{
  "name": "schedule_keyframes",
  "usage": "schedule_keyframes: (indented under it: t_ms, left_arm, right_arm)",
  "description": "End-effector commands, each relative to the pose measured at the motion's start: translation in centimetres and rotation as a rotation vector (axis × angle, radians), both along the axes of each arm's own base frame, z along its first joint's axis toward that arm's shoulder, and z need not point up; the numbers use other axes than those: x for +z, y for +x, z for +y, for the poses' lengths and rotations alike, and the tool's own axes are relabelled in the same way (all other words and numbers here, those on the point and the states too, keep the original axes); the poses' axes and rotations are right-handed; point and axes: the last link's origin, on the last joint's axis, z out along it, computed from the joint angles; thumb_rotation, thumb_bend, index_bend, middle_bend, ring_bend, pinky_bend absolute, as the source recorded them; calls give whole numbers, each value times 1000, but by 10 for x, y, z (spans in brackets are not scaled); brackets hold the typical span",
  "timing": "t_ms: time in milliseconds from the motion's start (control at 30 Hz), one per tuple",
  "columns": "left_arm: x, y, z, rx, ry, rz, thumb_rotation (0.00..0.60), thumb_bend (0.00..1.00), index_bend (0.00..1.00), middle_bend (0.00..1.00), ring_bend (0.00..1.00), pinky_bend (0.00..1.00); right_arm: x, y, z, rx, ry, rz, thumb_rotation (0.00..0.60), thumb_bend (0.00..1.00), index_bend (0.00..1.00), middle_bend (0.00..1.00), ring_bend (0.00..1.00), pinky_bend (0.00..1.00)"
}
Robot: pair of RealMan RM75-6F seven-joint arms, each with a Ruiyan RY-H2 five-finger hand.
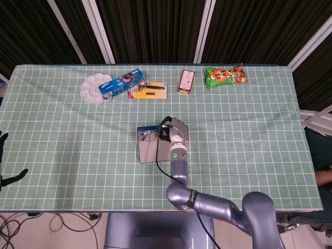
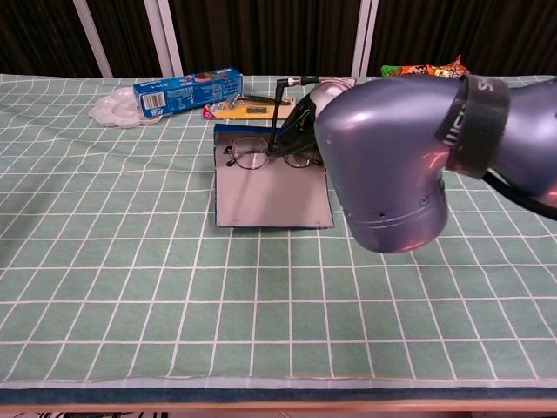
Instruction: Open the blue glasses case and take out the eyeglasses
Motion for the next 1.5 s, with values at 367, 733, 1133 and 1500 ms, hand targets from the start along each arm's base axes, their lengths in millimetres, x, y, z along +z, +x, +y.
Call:
schedule_keyframes:
  t_ms: [367,733,1133,1500]
  left_arm:
    - [0,0,0,0,0,1,600,11,0,0,0,0]
    - [0,0,0,-2,3,-3,600,11,0,0,0,0]
    - [0,0,0,-5,3,-4,600,11,0,0,0,0]
    - [0,0,0,-5,4,-4,600,11,0,0,0,0]
  right_arm:
    - [-4,-5,3,48,-60,-14,600,509,627,987,1000,976]
    - [-5,-2,5,65,-105,-45,600,509,626,986,1000,972]
    - [-2,-3,4,68,-146,-56,600,509,626,986,1000,972]
    - [-2,-4,5,76,-166,-61,600,509,626,986,1000,972]
